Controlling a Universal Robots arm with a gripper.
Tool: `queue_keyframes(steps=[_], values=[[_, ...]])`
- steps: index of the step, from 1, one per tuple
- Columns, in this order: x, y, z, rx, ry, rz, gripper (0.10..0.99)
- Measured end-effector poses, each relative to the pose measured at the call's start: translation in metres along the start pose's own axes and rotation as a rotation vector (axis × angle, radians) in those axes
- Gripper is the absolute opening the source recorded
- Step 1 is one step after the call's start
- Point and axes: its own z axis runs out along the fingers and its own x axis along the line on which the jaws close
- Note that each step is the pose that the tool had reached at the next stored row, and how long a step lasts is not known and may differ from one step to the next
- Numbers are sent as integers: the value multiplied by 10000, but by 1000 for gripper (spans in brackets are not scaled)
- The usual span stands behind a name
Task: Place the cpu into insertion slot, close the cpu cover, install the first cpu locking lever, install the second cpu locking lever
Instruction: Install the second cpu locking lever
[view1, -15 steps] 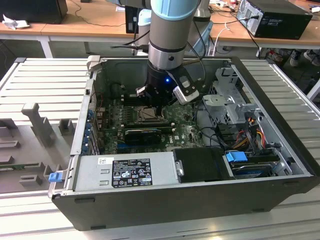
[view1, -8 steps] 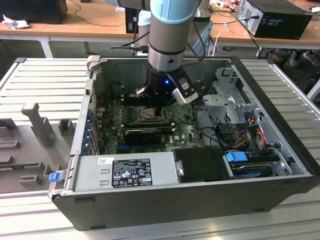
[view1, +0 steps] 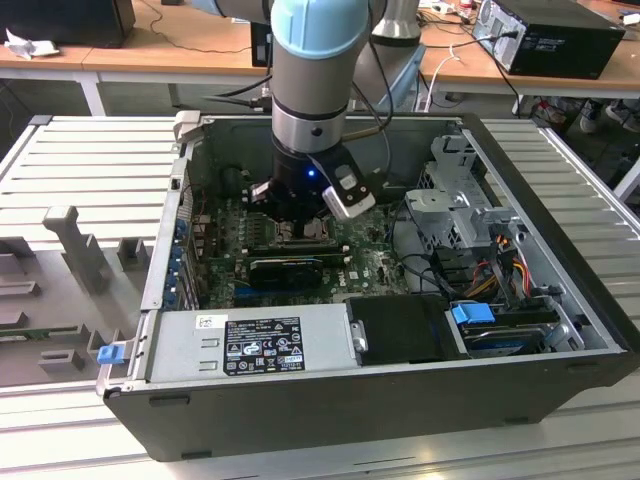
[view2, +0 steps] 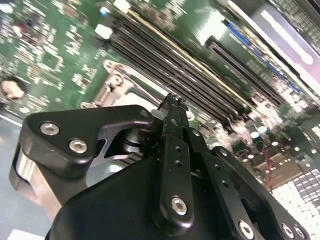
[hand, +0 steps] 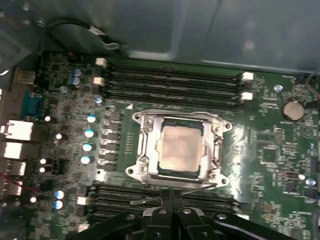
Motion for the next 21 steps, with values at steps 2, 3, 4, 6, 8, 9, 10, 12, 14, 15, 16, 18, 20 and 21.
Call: queue_keyframes(steps=[2,3,4,6,8,9,10,12,14,15,16,18,20,21], values=[[31,1,17,-12,2,-29,106],[34,-2,35,-16,6,-51,106],[36,-4,50,-23,7,-66,106],[38,-10,92,-30,11,-97,106],[87,-14,158,-67,24,-227,106],[113,-23,172,-134,29,-297,106],[122,-33,175,-184,25,-325,106],[167,-81,180,-424,9,-404,106],[260,-102,209,-825,-20,-515,106],[266,-105,231,-883,-25,-541,106],[267,-109,256,-892,-23,-552,106],[271,-114,295,-910,-22,-568,106],[273,-116,308,-944,-23,-580,106],[273,-116,316,-954,-25,-583,106]])
